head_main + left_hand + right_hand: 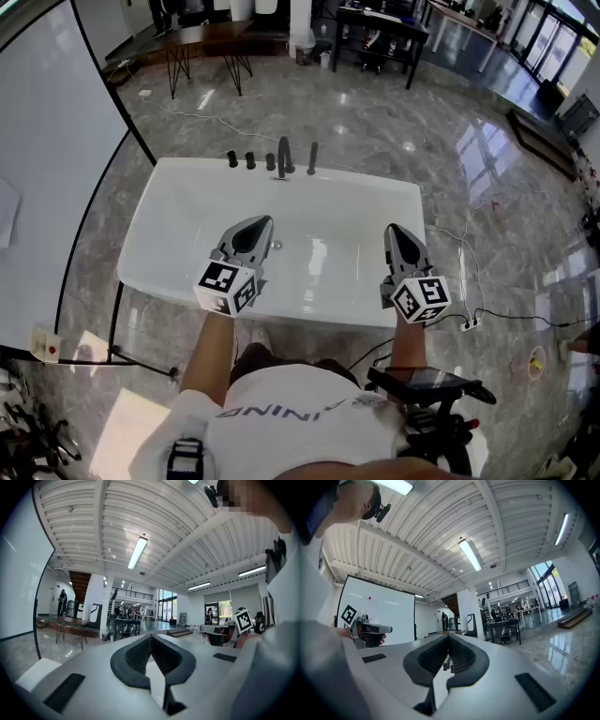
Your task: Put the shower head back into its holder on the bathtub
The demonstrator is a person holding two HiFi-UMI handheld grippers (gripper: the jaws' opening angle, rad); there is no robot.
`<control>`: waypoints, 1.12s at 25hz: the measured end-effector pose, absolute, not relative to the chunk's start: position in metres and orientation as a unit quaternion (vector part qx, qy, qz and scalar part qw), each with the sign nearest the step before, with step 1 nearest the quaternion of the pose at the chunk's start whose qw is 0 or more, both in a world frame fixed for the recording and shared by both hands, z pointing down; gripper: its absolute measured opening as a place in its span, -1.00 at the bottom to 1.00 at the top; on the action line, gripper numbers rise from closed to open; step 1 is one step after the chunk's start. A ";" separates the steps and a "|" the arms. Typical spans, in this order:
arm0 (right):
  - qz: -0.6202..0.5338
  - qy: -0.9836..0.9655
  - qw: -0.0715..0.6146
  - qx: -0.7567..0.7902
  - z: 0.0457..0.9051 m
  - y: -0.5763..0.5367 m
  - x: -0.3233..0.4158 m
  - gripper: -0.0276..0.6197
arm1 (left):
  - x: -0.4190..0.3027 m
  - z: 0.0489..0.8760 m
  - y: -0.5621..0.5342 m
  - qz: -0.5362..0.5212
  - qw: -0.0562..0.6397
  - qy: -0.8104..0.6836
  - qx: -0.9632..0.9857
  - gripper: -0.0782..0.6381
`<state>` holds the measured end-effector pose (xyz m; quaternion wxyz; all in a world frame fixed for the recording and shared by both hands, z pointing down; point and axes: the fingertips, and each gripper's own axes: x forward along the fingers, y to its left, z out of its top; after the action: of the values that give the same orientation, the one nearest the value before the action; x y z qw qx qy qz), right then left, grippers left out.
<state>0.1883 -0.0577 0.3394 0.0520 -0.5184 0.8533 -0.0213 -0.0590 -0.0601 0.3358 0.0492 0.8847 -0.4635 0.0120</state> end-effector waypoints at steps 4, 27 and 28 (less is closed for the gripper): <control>-0.001 0.848 0.050 -0.527 0.318 -0.034 0.185 -0.88 | -0.056 0.316 -0.049 0.000 0.039 -0.444 0.895 -0.74; 0.000 0.837 0.046 -0.545 0.300 0.008 0.095 -0.88 | -0.098 0.292 -0.024 -0.006 0.037 -0.364 0.931 -0.74; -0.002 0.837 0.046 -0.546 0.301 0.009 0.093 -0.88 | -0.099 0.293 -0.023 -0.005 0.038 -0.363 0.931 -0.74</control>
<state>0.0933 0.0091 0.3014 0.0463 -0.5460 0.8365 -0.0020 -0.0988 -0.0231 0.2934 0.0376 0.9312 -0.3625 -0.0049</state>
